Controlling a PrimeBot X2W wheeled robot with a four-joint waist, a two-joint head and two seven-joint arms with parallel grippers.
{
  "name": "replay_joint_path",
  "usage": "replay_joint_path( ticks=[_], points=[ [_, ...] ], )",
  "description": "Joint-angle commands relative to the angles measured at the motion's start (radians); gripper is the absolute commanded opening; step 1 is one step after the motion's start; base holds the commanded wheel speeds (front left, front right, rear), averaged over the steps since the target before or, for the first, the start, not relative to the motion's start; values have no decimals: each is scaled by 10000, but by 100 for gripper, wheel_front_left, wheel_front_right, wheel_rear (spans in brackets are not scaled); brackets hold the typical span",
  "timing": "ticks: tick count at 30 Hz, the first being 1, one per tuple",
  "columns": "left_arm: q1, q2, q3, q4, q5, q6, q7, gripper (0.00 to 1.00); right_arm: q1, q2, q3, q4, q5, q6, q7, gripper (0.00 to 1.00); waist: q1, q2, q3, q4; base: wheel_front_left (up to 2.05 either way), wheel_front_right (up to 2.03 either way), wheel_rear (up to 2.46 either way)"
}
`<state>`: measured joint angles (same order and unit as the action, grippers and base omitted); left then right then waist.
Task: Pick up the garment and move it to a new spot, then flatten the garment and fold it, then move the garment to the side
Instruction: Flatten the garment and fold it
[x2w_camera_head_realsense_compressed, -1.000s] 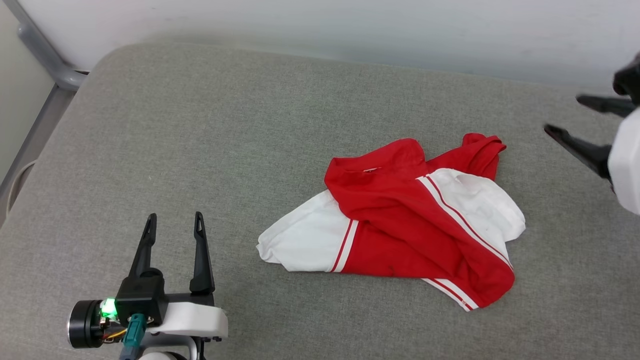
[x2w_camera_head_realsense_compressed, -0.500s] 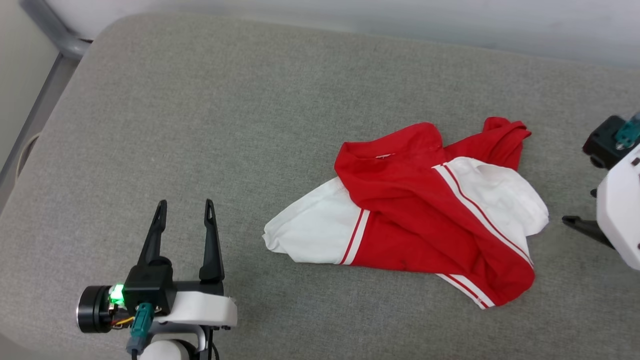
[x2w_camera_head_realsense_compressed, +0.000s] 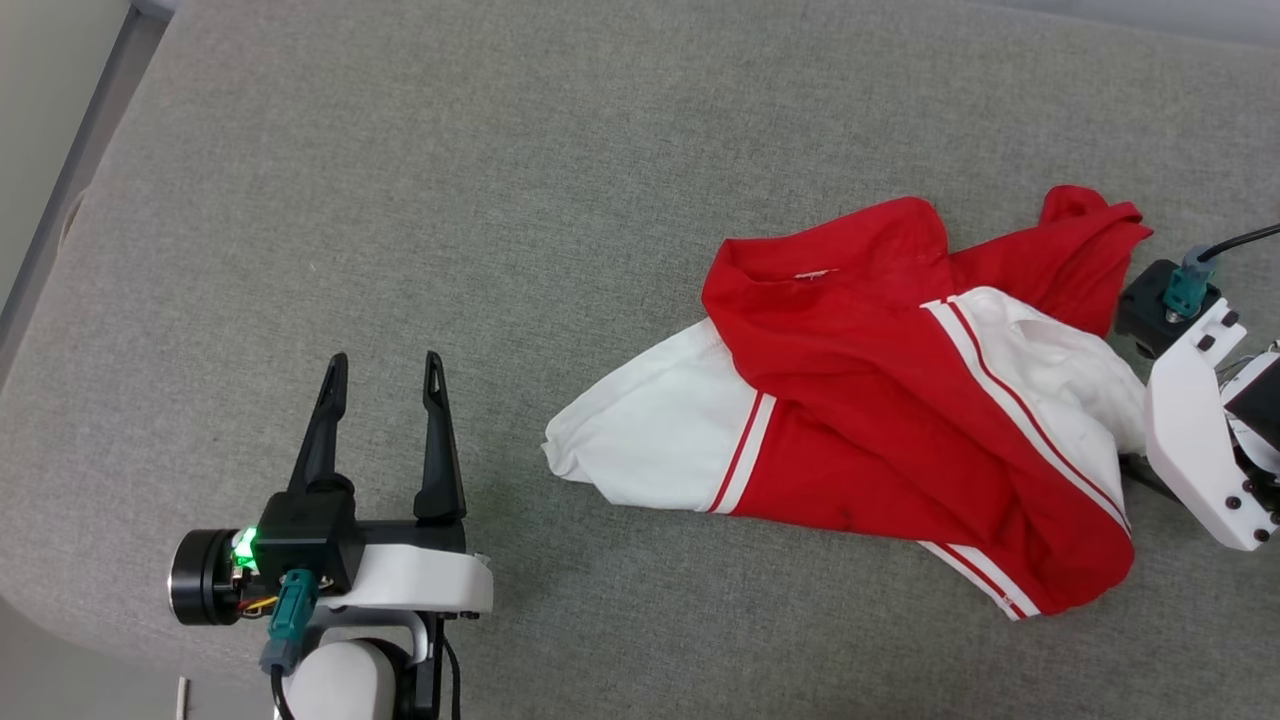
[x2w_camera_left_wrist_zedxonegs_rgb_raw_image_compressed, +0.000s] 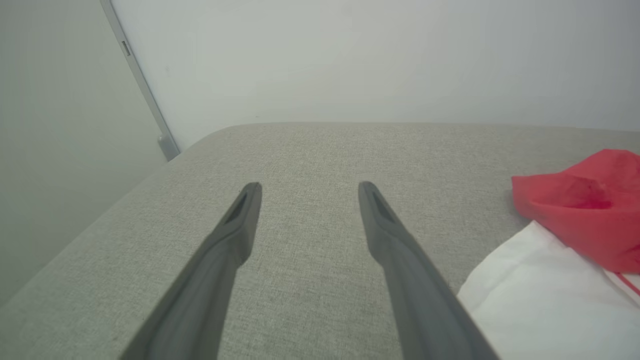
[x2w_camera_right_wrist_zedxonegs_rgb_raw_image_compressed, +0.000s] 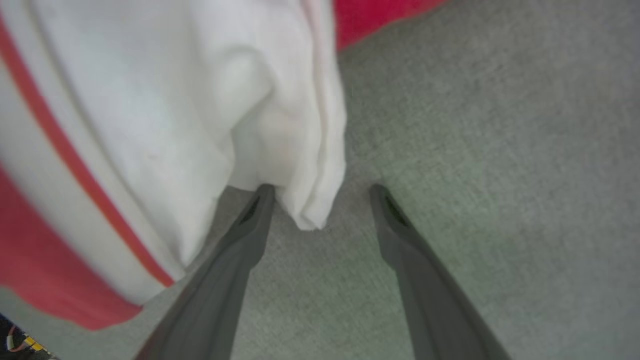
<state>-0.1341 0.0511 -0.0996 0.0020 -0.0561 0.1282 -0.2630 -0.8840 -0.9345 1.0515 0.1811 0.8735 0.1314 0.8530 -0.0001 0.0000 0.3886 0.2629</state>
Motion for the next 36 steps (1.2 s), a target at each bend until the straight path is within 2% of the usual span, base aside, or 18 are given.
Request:
replay_joint_path(
  ticks=[1, 4, 5, 6, 7, 15, 20, 24, 29, 36],
  points=[
    [-134, -10, -31, 22, -8, 59, -25, 100, 418, 272, 402, 204, -75, -14, 17, 100, 1, 0, 48, 22, 0, 0, 0],
    [-194, -11, -16, 50, -26, 85, -25, 100, 631, 361, 796, 364, -118, -11, -35, 100, 1, 0, 91, -25, 0, 0, 0],
    [-193, -10, -7, 59, -18, 86, -25, 100, 672, 378, 905, 395, -116, -9, -69, 93, 1, 0, 94, -51, 0, 0, 0],
    [-201, -10, 5, 74, -3, 79, -25, 100, 700, 406, 995, 416, -101, -8, -124, 14, 1, 0, 86, -84, 0, 0, 0],
    [-207, -10, 21, 83, 22, 70, -25, 100, 714, 440, 1059, 422, -42, -8, -215, 0, 1, 0, 68, -124, 0, 0, 0],
    [117, -8, 250, 220, 206, -38, -25, 100, 470, 488, 471, 166, 243, -9, -2109, 0, 1, 0, -638, -582, 0, 0, 0],
    [565, 66, 420, 261, 317, -106, -25, 100, 1092, -89, -49, -587, 633, -14, -3205, 0, 1, 0, -1447, -959, 0, 0, 0],
    [949, 132, 555, 284, 363, -123, -25, 100, 2135, -612, -623, -1432, 1055, -13, -3788, 0, 1, 0, -2032, -1290, 0, 0, 0],
    [1319, 187, 612, 269, 427, -172, -25, 100, 3884, -1180, -1941, -2012, 1871, -13, -4450, 0, 1, 0, -2538, -1598, 0, 0, 0],
    [1637, 223, 673, 164, 462, -181, -25, 100, 6465, -1691, -3995, -1470, 2968, -14, -5219, 0, 1, 0, -2735, -1904, 0, 0, 0]
  ],
)
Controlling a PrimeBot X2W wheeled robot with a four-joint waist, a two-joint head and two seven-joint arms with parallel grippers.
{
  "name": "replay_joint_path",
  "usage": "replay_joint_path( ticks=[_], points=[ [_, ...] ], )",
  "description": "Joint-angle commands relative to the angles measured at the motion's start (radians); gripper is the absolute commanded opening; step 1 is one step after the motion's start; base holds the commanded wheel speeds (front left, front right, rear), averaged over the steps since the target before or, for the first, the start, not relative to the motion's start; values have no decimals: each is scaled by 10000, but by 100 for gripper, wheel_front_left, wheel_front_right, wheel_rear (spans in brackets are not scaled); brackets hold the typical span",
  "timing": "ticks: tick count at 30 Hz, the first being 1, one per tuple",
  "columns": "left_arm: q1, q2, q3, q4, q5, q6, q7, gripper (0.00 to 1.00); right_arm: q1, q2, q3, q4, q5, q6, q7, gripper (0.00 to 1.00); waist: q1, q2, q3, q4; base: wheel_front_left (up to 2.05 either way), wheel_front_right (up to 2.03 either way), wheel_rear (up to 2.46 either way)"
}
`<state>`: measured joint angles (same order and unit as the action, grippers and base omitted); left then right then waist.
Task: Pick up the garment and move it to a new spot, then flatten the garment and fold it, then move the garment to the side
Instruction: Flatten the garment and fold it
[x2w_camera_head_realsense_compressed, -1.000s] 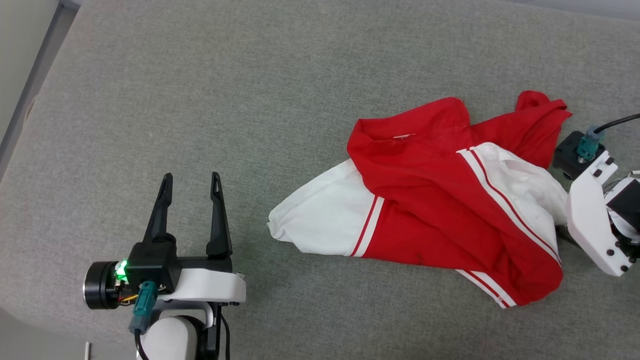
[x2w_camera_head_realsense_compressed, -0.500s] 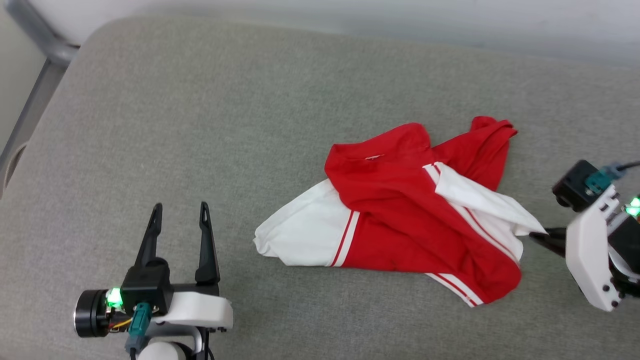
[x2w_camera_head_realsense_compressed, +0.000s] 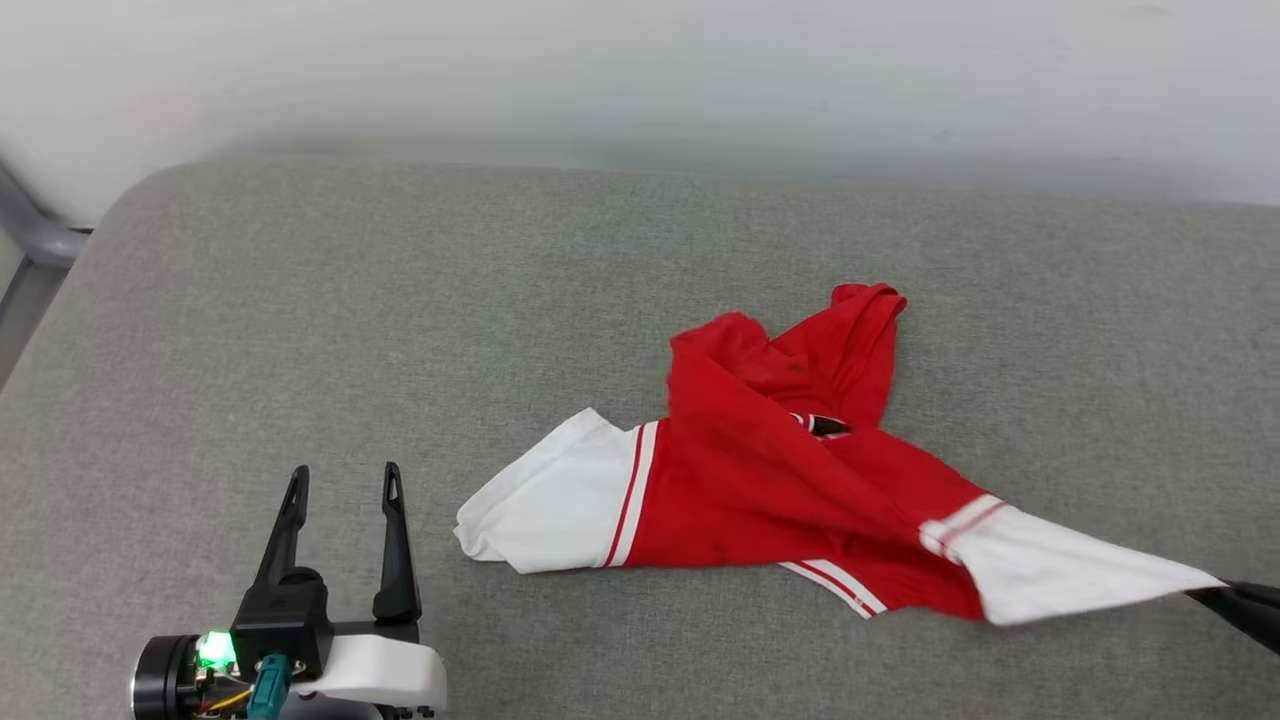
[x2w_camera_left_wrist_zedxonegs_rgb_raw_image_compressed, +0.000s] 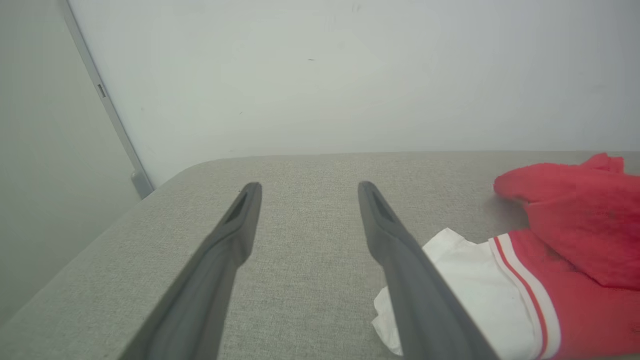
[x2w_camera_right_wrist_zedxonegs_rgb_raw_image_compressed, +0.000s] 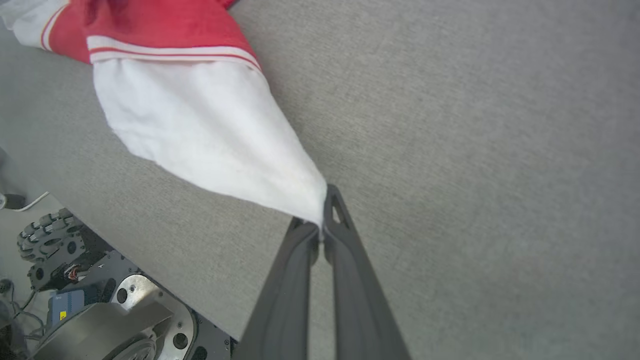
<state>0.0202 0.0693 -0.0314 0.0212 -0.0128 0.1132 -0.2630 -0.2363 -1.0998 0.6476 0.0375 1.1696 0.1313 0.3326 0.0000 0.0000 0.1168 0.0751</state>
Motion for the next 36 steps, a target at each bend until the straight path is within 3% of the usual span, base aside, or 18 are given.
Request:
replay_joint_path(
  ticks=[1, 12, 23, 24, 25, 26, 36],
  points=[
    [116, 41, -10, -35, 36, -29, -25, 100, 273, -50, -220, 155, 101, -11, -103, 0, 0, 0, -11, -50, 0, 0, 0],
    [-34, 48, -65, -23, 75, -77, -25, 100, 2461, 601, -2444, 3011, 689, -12, -693, 0, 0, 0, 105, -16, 0, 0, 0],
    [59, 38, -34, -8, 20, -36, -25, 100, 3091, 1869, -2998, 5320, -11, -11, -1026, 0, 0, 0, 147, 94, 0, 0, 0],
    [67, 37, -13, -14, 19, -18, -25, 100, 2989, 1993, -3051, 5336, -102, -11, -1166, 20, 0, 0, 142, 68, 0, 0, 0],
    [82, 43, 8, -17, 23, 5, -25, 100, 2876, 2056, -3108, 5314, -251, -11, -1345, 66, 0, 0, 132, 31, 0, 0, 0],
    [91, 49, 3, -18, 37, 3, -25, 100, 2767, 2055, -3198, 5283, -431, -9, -1585, 100, 0, 0, 126, 1, 0, 0, 0],
    [104, 179, 18, -73, 101, 19, -25, 100, 2030, 1647, -4890, 5105, -2653, -11, -4038, 100, 0, 0, -94, -226, 0, 0, 0]
  ],
)
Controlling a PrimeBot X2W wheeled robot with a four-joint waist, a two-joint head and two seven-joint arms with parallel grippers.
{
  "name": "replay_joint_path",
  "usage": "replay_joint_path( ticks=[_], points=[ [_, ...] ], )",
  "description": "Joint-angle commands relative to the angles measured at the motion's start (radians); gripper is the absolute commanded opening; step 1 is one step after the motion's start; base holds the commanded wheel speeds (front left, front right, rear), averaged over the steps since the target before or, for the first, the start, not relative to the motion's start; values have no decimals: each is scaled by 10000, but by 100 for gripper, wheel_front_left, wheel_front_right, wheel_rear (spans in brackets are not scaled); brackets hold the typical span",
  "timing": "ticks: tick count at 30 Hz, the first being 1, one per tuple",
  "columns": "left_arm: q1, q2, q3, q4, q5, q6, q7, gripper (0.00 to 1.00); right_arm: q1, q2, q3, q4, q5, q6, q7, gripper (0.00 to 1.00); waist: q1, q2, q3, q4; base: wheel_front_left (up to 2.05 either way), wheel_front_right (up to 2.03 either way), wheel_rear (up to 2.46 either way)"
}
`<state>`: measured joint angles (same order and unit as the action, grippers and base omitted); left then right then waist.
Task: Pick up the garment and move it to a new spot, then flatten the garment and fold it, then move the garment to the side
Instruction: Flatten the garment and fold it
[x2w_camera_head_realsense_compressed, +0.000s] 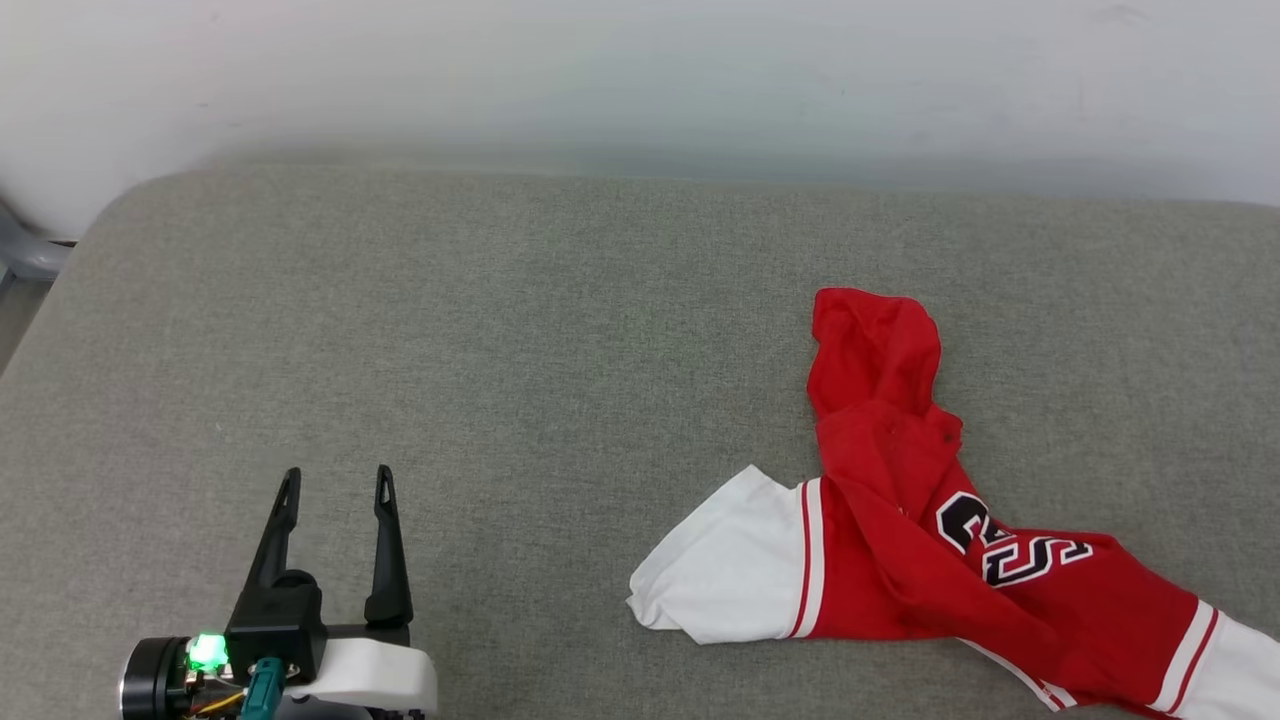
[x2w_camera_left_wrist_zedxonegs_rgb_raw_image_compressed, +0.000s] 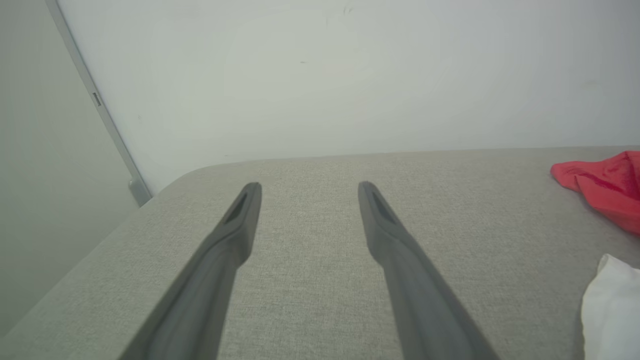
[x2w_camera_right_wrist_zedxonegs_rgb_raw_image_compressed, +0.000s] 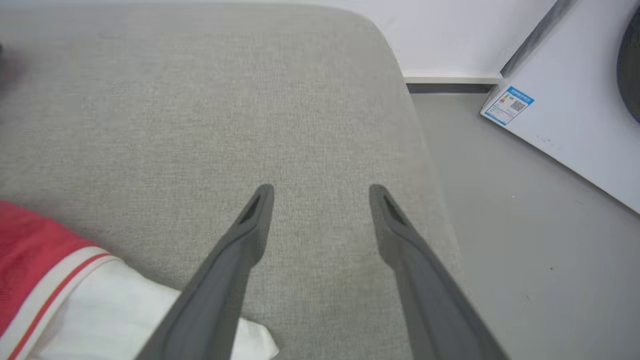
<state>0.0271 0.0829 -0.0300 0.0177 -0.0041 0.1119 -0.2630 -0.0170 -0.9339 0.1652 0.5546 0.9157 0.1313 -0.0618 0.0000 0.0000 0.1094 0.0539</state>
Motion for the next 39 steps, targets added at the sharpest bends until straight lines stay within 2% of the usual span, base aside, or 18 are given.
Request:
replay_joint_path(
  ticks=[1, 5, 11, 16, 20, 24, 29, 31, 33, 36, 39],
  points=[
    [60, 48, 1, -56, 18, 25, -25, 100, -228, -27, -273, -188, -307, -14, -225, 100, 0, 0, -43, -27, 0, 0, 0],
    [129, 76, -11, -102, 31, 43, -25, 100, -326, 222, -794, -942, -836, -12, -385, 100, 0, 0, -131, -68, 0, 0, 0],
    [301, 129, -60, -185, 50, 67, -25, 100, -97, 1069, -1968, -3208, -2329, -12, -99, 100, 0, 0, -331, -129, 0, 0, 0],
    [415, 168, -172, -226, 87, 21, -25, 100, 406, 2788, -3337, -5547, -3975, -12, 108, 100, 0, 0, -525, -97, 0, 0, 0],
    [375, 245, -260, -288, 66, -64, -25, 100, 1005, 4261, -3888, -7008, -5273, -12, 54, 100, 0, 0, -640, -76, 0, 0, 0],
    [-56, 518, -409, -347, 18, -417, -25, 100, 1614, 5396, -4045, -7727, -6141, -12, -57, 100, 0, 0, -718, -69, 0, 0, 0],
    [-976, 1227, -740, 137, -229, -1608, 1, 100, 2030, 5997, -4038, -7912, -6512, -12, 41, 100, 0, 0, -763, -133, 0, 0, 0],
    [-1508, 1535, -1042, 375, -413, -2053, 588, 100, 2037, 6070, -4007, -7848, -6557, -12, 40, 100, 0, 0, -753, -195, 0, 0, 0],
    [-2072, 1908, -1429, 448, -650, -2279, 1297, 100, 2015, 6055, -3940, -7785, -6636, -12, 48, 100, 0, 0, -725, -275, 0, 0, 0],
    [-2868, 2313, -2271, 454, -1532, -2406, 2747, 100, 1998, 6045, -3889, -7661, -6739, -12, 21, 100, 0, 0, -666, -402, 0, 0, 0],
    [-3512, 2944, -3585, 315, -2864, -2403, 4299, 100, 1989, 6111, -3828, -7517, -6808, -12, -31, 100, 0, 0, -574, -572, 0, 0, 0]
  ],
)
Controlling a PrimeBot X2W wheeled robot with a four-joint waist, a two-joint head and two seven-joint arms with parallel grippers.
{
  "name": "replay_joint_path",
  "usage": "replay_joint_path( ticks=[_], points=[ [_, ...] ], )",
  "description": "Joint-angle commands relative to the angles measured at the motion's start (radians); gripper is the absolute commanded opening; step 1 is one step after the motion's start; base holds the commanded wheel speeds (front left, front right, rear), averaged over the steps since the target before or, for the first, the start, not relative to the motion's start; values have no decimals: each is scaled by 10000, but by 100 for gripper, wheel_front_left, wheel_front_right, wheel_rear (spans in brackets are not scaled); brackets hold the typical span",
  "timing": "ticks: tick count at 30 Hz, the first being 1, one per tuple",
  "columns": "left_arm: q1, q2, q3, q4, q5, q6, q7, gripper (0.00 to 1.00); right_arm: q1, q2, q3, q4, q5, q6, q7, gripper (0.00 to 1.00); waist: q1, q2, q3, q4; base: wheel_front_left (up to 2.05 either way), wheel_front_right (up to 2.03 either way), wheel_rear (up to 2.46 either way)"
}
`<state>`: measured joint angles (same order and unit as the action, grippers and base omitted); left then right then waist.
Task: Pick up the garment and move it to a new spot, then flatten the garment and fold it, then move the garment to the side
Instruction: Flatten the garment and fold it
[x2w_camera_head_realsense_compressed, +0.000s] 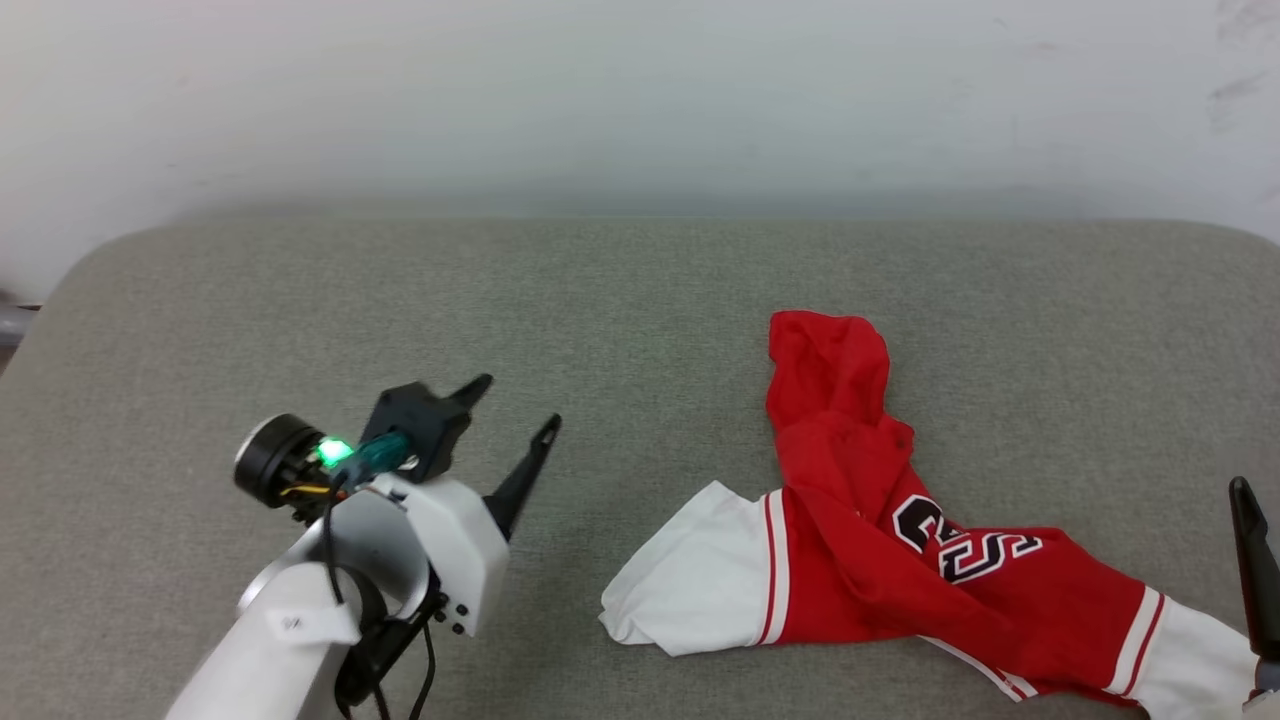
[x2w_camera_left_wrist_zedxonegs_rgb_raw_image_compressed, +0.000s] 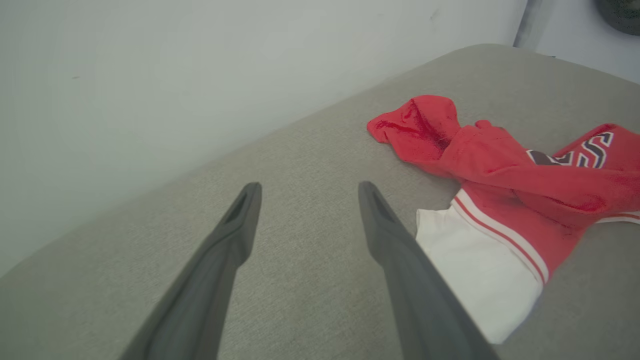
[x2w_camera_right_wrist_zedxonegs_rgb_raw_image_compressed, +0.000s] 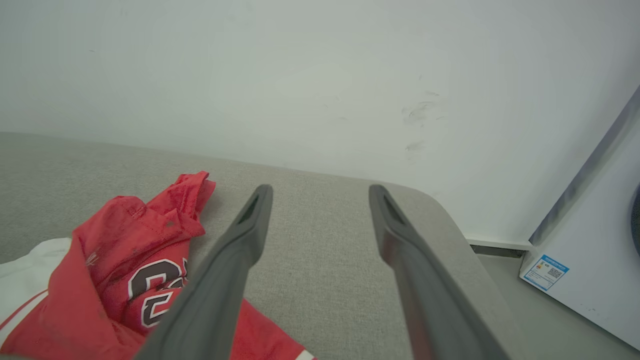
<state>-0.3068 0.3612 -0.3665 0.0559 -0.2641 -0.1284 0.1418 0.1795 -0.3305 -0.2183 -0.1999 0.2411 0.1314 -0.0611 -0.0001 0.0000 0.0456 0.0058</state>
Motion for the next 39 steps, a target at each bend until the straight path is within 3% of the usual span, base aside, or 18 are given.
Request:
replay_joint_path(
  ticks=[1, 6, 14, 25, 32, 34, 39],
  points=[
    [-405, 343, -651, -129, -767, -1, 749, 100, 10, 123, 21, 68, -68, -14, -88, 100, 1, 0, 103, -148, 0, 0, 0],
    [-1385, 1253, -2546, -365, -2749, -5, 2873, 100, -186, 214, 145, 272, -188, -14, -200, 100, 1, 0, 348, -478, 0, 0, 0],
    [-2831, 2122, -5388, -62, -4446, -7, 5256, 100, -615, 283, 337, 577, -282, -14, -322, 100, 1, 0, 839, -1021, 0, 0, 0],
    [-3966, 2426, -7805, 1298, -4926, -9, 5306, 100, -1044, 433, 519, 807, -446, -14, -544, 100, 1, 0, 1492, -1559, 0, 0, 0],
    [-4088, 2296, -8472, 2372, -5331, 13, 4713, 100, -1200, 530, 578, 864, -567, -14, -583, 100, 1, 0, 1724, -1606, 0, 0, 0],
    [-4159, 2209, -8585, 2517, -5427, 13, 4418, 0, -1202, 553, 578, 875, -598, -14, -541, 100, 1, 0, 1709, -1569, 0, 0, 0],
    [-4300, 2261, -8634, 2665, -5908, 2, 3662, 0, -1083, 554, 574, 833, -667, -14, -379, 100, 1, 0, 1480, -1390, 0, 0, 0]
  ],
)
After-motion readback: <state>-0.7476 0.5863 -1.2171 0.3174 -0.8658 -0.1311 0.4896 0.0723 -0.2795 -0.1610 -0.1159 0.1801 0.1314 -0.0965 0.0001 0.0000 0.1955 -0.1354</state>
